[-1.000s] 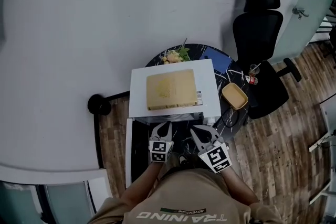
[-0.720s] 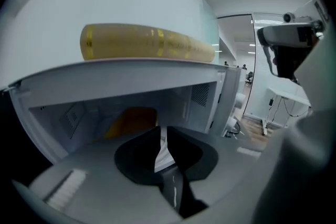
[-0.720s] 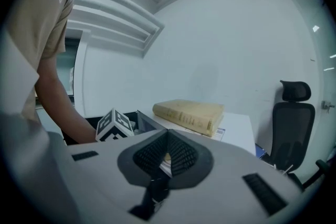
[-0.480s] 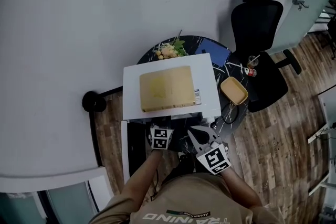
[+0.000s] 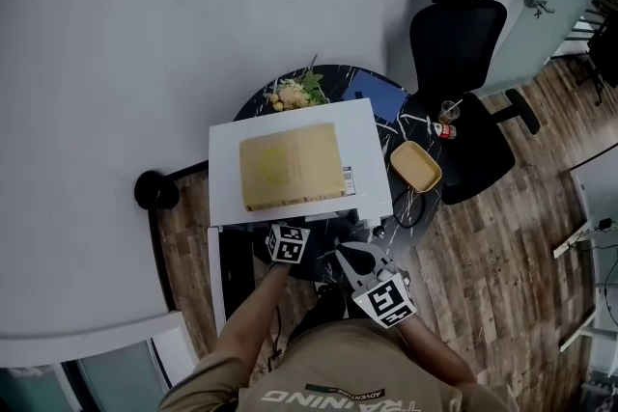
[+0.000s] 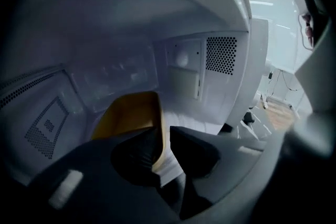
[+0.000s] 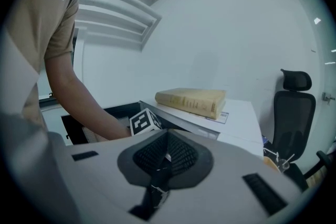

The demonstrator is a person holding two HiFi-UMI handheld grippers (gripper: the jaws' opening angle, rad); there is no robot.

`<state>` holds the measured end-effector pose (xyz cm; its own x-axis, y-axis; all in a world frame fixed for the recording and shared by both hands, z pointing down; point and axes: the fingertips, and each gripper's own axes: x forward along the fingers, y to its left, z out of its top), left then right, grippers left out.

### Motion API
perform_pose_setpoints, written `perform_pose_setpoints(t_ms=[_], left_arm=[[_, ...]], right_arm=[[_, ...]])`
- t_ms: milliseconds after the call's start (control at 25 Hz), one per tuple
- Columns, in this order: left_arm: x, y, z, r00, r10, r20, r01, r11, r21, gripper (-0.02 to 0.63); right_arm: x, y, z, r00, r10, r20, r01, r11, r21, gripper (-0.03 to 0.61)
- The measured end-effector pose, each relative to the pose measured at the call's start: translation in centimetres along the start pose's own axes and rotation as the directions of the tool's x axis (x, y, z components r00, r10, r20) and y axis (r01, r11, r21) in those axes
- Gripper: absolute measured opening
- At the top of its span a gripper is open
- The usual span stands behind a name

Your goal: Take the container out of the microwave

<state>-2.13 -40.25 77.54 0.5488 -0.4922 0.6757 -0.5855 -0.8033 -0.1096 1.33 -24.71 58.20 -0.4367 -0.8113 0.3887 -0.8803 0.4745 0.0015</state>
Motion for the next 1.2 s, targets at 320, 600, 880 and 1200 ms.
perform_pose_setpoints(t_ms=[320, 600, 880, 1200], left_arm=[[0.9, 0.3, 0.1, 0.996, 0.038, -0.083, -0.032, 0.997, 0.076, 0.054], [0.7, 0.3, 0.2, 0.996, 0.047, -0.079, -0.041, 0.996, 0.081, 0.029], [-1.1, -0.7, 0.6, 0.999, 0.029, -0.045, -0.025, 0.996, 0.088, 0.025], [-5.3, -2.4, 0.6, 1.000, 0.020, 0.001, -0.020, 0.994, 0.104, 0.023]], right_arm=[[-0.5, -0.6, -0.4, 1.000, -0.006, 0.008, 0.006, 0.999, 0.037, 0.008], [-0.7, -1.3, -0.5, 1.000, -0.005, 0.012, 0.005, 0.999, 0.045, 0.008], [-0.1, -0.6, -0.3, 0.999, 0.030, 0.015, -0.030, 0.999, 0.029, 0.008], [1.0, 0.2, 0.4, 0.997, 0.078, 0.029, -0.078, 0.997, 0.005, 0.008]])
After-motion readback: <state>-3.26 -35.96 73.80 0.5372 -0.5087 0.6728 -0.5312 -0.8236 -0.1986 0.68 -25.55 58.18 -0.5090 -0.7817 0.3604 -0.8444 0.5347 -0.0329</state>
